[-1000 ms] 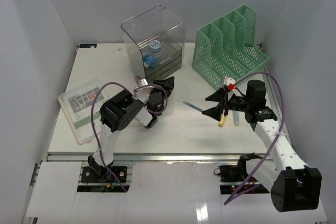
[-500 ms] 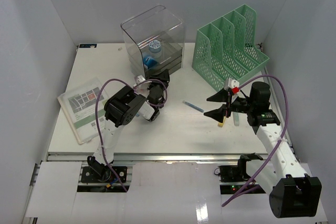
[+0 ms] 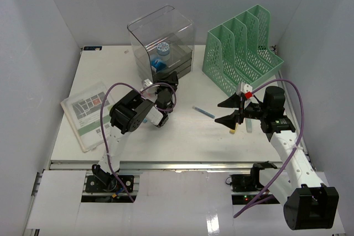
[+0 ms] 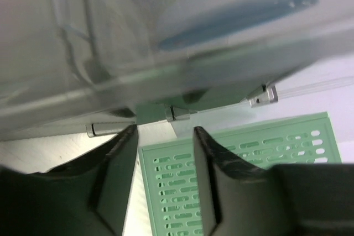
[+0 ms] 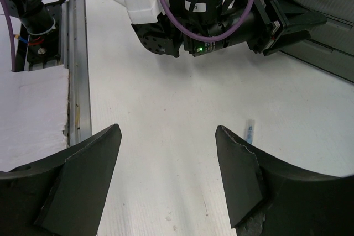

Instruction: Organize the desk

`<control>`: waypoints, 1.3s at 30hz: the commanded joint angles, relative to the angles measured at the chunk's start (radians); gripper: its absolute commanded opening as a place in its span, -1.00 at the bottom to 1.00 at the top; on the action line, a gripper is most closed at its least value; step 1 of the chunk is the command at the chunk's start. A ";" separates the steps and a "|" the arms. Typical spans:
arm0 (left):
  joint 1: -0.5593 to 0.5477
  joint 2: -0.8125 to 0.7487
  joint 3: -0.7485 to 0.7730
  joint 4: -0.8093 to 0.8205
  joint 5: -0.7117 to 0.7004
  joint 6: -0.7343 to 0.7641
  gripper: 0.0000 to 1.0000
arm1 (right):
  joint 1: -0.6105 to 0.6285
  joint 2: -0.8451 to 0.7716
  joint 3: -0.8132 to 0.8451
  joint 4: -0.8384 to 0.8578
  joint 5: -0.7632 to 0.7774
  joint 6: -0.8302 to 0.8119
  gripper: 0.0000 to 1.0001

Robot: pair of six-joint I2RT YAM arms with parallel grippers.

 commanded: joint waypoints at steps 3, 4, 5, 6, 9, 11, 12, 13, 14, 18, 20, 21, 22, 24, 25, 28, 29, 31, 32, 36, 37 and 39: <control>0.021 -0.063 0.032 -0.003 -0.033 -0.045 -0.01 | -0.010 0.004 -0.008 0.029 -0.021 0.007 0.51; 0.023 -0.063 0.031 -0.004 -0.034 -0.049 -0.05 | -0.011 0.005 -0.008 0.029 -0.022 0.007 0.51; 0.025 -0.064 0.029 -0.004 -0.035 -0.056 -0.08 | -0.012 0.006 -0.008 0.029 -0.023 0.007 0.51; 0.027 -0.064 0.027 -0.005 -0.036 -0.063 -0.11 | -0.013 0.006 -0.008 0.029 -0.023 0.007 0.51; 0.035 -0.065 0.020 0.005 -0.030 -0.075 -0.33 | -0.016 0.007 -0.010 0.029 -0.022 0.005 0.51; 0.035 -0.064 0.012 0.011 -0.024 -0.078 -0.50 | -0.017 0.008 -0.010 0.029 -0.024 0.005 0.51; 0.035 -0.064 0.012 0.013 -0.020 -0.083 -0.58 | -0.019 0.007 -0.010 0.029 -0.024 0.005 0.51; 0.037 -0.064 0.001 0.019 -0.011 -0.088 -0.69 | -0.019 0.008 -0.010 0.029 -0.024 0.004 0.51; 0.036 -0.065 0.000 0.022 -0.003 -0.093 -0.76 | -0.019 0.008 -0.010 0.029 -0.025 0.004 0.51; 0.027 -0.071 -0.039 0.055 0.032 -0.120 -0.93 | -0.021 0.008 -0.011 0.029 -0.019 0.002 0.51; 0.015 -0.076 -0.063 0.069 0.038 -0.121 -0.94 | -0.022 0.009 -0.010 0.029 -0.019 0.002 0.51; 0.001 -0.080 -0.080 0.072 0.050 -0.121 -0.95 | -0.022 0.011 -0.011 0.029 -0.019 0.002 0.51; -0.009 -0.083 -0.092 0.087 0.055 -0.122 -0.95 | -0.023 0.014 -0.011 0.029 -0.018 0.001 0.51; -0.039 -0.086 -0.125 0.126 0.054 -0.127 -0.95 | -0.024 0.017 -0.012 0.029 -0.015 -0.001 0.51; -0.053 -0.086 -0.140 0.143 0.052 -0.131 -0.95 | -0.026 0.017 -0.012 0.029 -0.014 -0.002 0.51; -0.090 -0.088 -0.175 0.180 0.048 -0.133 -0.94 | -0.028 0.017 -0.016 0.029 -0.010 -0.004 0.51; -0.099 -0.087 -0.179 0.185 0.050 -0.132 -0.92 | -0.029 0.018 -0.017 0.029 -0.011 -0.005 0.51; -0.114 -0.084 -0.189 0.194 0.054 -0.131 -0.89 | -0.032 0.021 -0.018 0.028 -0.013 -0.006 0.51; -0.118 -0.083 -0.193 0.198 0.053 -0.133 -0.88 | -0.033 0.024 -0.018 0.028 -0.012 -0.007 0.51; -0.127 -0.092 -0.209 0.199 0.051 -0.141 -0.86 | -0.037 0.032 -0.021 0.026 -0.007 -0.009 0.51; -0.132 -0.097 -0.213 0.195 0.052 -0.140 -0.85 | -0.038 0.033 -0.021 0.027 -0.007 -0.010 0.51; -0.141 -0.107 -0.223 0.193 0.055 -0.139 -0.85 | -0.039 0.037 -0.021 0.028 -0.005 -0.013 0.51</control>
